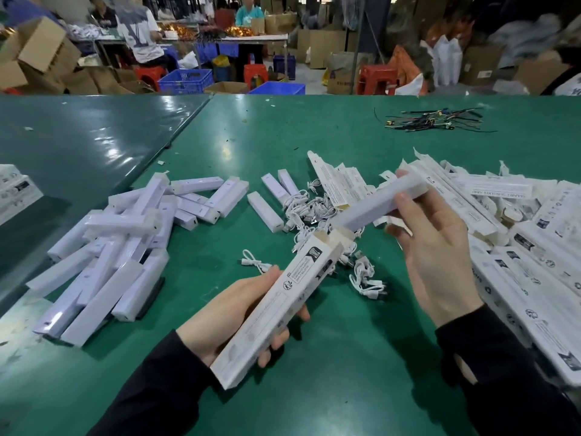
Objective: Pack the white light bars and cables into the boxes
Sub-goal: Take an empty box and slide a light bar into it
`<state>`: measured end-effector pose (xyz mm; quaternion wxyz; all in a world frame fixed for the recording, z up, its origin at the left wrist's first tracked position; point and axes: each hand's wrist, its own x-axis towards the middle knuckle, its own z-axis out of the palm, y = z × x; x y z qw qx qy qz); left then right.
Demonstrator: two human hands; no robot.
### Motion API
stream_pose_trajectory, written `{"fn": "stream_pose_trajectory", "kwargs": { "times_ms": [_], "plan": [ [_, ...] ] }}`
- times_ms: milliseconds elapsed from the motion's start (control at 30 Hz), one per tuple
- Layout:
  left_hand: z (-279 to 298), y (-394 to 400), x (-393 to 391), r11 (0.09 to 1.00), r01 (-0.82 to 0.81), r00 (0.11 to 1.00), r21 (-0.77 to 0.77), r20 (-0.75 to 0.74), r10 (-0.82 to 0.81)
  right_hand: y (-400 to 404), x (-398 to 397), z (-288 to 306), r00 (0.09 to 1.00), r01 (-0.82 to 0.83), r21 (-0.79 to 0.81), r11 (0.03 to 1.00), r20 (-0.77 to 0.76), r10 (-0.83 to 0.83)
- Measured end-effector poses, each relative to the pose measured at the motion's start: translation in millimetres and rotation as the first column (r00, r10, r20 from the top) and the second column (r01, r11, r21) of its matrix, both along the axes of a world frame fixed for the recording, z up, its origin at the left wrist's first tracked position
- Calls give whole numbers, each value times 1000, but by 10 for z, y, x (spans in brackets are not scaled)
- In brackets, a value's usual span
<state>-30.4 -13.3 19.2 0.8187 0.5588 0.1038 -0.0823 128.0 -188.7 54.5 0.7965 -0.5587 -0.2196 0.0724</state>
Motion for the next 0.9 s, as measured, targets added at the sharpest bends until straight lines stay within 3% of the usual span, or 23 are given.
{"fn": "stream_pose_trajectory", "kwargs": {
  "times_ms": [100,200,300,367,433,600,800,900],
  "plan": [
    [6,7,-18,999,51,998,4,34,-51,-5,-4,23,998,-59,52,997,-12,60],
    [26,3,-31,996,87,996,36,10,-87,-31,-10,92,961,-193,141,971,-173,217],
    [29,-11,-22,998,38,999,54,-1,-38,-77,-8,115,901,-336,-63,940,-311,301],
    [39,-14,-11,997,-25,1000,69,10,24,-92,-22,99,901,-415,-259,872,-248,356],
    [47,-18,0,988,-96,995,119,48,91,-69,-59,97,938,-337,-385,859,-63,340],
    [30,-4,1,928,-249,964,278,167,209,-54,-43,104,976,-113,-374,921,130,173],
    [-37,31,-15,758,-355,918,548,356,173,-163,-18,171,960,-135,-487,863,151,235],
    [-35,86,-49,667,-332,924,667,373,86,-226,-4,237,947,-213,-541,814,90,308]
  ]
}}
